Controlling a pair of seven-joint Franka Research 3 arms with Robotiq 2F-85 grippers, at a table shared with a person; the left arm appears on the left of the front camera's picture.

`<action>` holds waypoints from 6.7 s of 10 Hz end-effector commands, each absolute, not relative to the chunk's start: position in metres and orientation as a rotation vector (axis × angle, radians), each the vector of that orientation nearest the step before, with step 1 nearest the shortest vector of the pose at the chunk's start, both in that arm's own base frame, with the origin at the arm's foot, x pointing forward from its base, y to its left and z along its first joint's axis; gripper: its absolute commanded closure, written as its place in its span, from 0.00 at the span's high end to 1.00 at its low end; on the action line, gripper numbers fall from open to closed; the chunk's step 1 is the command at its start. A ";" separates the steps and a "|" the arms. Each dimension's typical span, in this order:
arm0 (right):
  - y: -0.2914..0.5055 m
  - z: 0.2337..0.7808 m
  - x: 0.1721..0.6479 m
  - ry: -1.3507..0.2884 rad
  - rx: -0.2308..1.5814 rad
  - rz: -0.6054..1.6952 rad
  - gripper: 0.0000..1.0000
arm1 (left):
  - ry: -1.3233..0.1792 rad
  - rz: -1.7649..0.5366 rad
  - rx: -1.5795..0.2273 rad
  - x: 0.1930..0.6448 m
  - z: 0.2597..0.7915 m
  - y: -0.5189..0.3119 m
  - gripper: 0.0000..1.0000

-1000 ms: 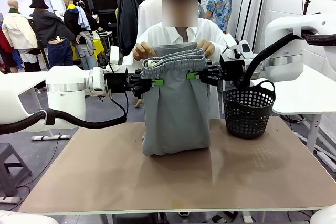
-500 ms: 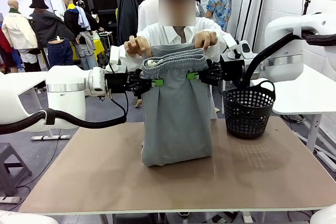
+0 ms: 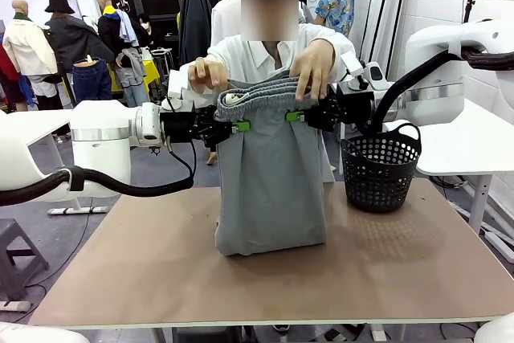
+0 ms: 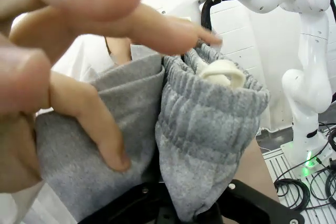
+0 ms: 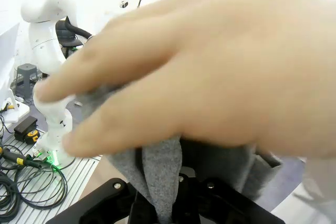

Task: Fold the training pants.
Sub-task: Release the ends of the Training pants and then grab the overlapped ends.

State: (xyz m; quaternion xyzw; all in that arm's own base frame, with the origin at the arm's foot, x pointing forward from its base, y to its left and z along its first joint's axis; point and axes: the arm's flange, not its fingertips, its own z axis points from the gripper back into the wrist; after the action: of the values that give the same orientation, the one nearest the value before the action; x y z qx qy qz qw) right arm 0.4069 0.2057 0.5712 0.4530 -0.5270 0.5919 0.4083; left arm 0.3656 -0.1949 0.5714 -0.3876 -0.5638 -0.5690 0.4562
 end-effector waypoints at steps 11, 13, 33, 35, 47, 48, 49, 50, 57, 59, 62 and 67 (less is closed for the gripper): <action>0.207 0.573 0.405 -1.332 1.136 1.497 0.00 | -1.407 -1.387 -0.969 0.363 0.573 -0.195 0.00; 0.207 0.573 0.405 -1.332 1.136 1.497 0.00 | -1.407 -1.387 -0.969 0.363 0.573 -0.195 0.00; 0.207 0.573 0.405 -1.332 1.136 1.497 0.00 | -1.407 -1.387 -0.969 0.363 0.573 -0.195 0.00; 0.207 0.573 0.405 -1.332 1.136 1.497 0.00 | -1.407 -1.387 -0.969 0.363 0.573 -0.195 0.00; 0.202 0.572 0.406 -1.274 1.210 1.411 1.00 | -1.404 -1.295 -0.951 0.366 0.573 -0.193 1.00; 0.202 0.572 0.406 -1.273 1.207 1.412 1.00 | -1.404 -1.292 -0.954 0.366 0.573 -0.193 1.00; 0.202 0.572 0.406 -1.271 1.194 1.415 1.00 | -1.406 -1.288 -0.958 0.366 0.573 -0.193 1.00; 0.202 0.572 0.406 -1.271 1.181 1.417 1.00 | -1.406 -1.285 -0.956 0.366 0.573 -0.193 1.00; 0.191 0.575 0.404 -1.316 1.000 1.486 1.00 | -1.439 -1.272 -0.877 0.354 0.570 -0.175 1.00; 0.187 0.575 0.401 -1.328 0.983 1.464 1.00 | -1.449 -1.253 -0.862 0.348 0.570 -0.168 1.00; 0.185 0.574 0.399 -1.379 0.934 1.434 1.00 | -1.482 -1.229 -0.820 0.340 0.573 -0.156 1.00; 0.184 0.572 0.397 -1.451 0.848 1.374 1.00 | -1.554 -1.194 -0.712 0.340 0.571 -0.158 1.00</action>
State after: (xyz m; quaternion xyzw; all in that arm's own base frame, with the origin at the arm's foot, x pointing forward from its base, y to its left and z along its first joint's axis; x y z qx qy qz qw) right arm 0.4006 0.1786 0.5800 0.3540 -0.5727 0.5707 0.4700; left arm 0.3416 -0.1513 0.5784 -0.3148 -0.6230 -0.5071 0.5056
